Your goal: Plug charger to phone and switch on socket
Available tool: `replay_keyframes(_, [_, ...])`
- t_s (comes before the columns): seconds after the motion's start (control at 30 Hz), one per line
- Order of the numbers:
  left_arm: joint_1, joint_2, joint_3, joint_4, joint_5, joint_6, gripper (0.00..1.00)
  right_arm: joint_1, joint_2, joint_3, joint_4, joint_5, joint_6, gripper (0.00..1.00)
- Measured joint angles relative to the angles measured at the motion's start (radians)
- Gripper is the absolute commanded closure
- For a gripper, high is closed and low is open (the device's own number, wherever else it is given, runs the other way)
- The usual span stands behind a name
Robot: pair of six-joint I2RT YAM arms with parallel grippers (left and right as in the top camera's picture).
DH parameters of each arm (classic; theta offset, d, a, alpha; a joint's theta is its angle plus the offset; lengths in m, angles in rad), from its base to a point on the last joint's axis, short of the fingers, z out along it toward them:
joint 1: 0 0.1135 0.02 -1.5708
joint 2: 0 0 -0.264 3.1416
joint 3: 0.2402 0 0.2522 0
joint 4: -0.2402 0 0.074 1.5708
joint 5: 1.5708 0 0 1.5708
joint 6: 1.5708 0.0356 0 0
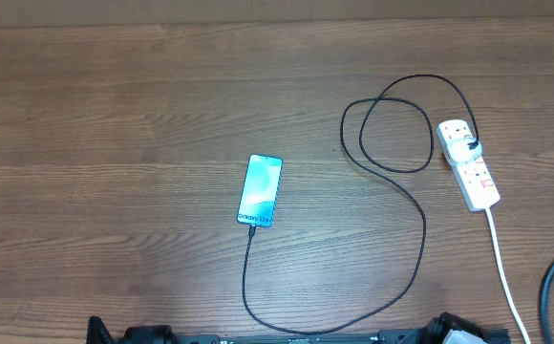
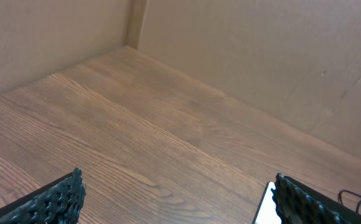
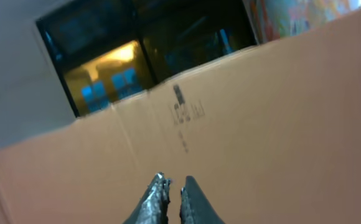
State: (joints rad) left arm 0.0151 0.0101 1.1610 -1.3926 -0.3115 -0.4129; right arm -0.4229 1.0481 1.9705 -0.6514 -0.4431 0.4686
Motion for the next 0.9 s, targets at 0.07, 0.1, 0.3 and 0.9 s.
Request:
replay_keyframes(0.07, [0.0,0.0,0.0,0.0,0.0,0.0,0.0,0.003,-0.012,-0.004,-0.066,-0.005,-0.025,0.91])
replay_keyframes(0.1, [0.0,0.0,0.0,0.0,0.0,0.0,0.01,0.011,-0.018,-0.013,-0.093,-0.003,-0.039,0.9])
replay_keyframes(0.3, [0.0,0.0,0.0,-0.001,0.0,0.0,0.0,0.123,-0.214,-0.245,-0.115,0.014,-0.089,0.62])
replay_keyframes(0.9, [0.0,0.0,0.0,-0.079,0.0,0.0,0.0,0.334,-0.98,-0.341,-0.154,0.126,-0.241,0.37])
